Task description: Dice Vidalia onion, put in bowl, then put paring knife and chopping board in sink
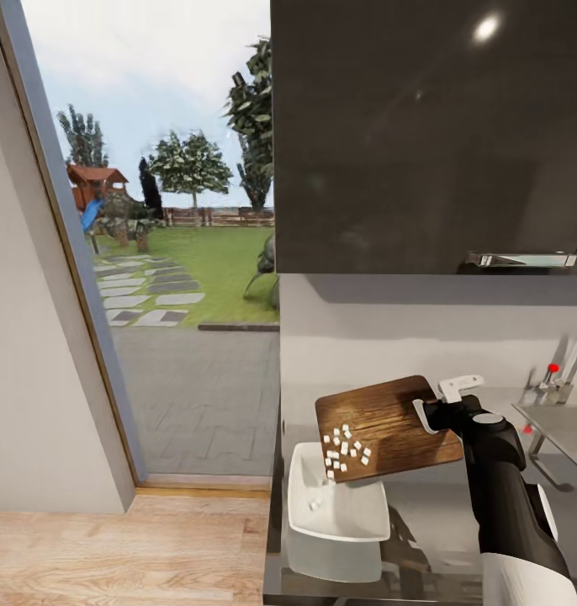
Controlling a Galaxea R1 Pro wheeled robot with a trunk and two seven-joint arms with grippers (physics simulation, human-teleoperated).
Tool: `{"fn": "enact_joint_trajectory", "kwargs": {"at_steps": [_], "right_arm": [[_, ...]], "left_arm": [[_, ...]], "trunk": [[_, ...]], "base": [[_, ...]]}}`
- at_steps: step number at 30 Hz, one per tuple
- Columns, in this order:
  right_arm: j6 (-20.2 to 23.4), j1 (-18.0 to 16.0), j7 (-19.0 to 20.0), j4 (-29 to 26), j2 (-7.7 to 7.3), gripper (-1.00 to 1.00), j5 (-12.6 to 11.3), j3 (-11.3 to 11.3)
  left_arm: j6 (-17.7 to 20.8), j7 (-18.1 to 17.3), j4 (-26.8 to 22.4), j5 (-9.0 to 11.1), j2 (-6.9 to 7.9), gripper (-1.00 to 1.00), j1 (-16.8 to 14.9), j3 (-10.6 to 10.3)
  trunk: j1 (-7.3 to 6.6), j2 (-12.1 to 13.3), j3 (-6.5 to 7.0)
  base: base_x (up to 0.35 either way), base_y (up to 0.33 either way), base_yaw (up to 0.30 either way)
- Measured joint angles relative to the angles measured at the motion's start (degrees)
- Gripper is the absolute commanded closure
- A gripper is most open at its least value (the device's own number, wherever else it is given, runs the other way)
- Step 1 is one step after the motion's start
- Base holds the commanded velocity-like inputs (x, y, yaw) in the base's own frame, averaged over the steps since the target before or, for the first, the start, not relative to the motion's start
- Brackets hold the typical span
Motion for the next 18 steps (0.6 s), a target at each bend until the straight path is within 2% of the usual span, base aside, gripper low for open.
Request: {"fn": "enact_joint_trajectory", "kwargs": {"at_steps": [12, 18], "right_arm": [[-0.14, 0.0, 0.08, 0.0, 0.0, 1.0, -0.08, 0.0], [-3.77, 0.0, 0.03, 0.0, 0.44, 1.0, -0.29, 0.01]], "left_arm": [[0.01, 0.01, 0.0, 0.0, 0.0, -1.0, 0.0, 0.0], [0.02, -0.01, 0.0, 0.0, 0.0, -1.0, 0.0, 0.0]], "trunk": [[0.0, 0.0, 0.0], [0.0, 0.0, 0.0]], "base": [[0.0, 0.0, 0.0], [0.0, 0.0, 0.0]]}}
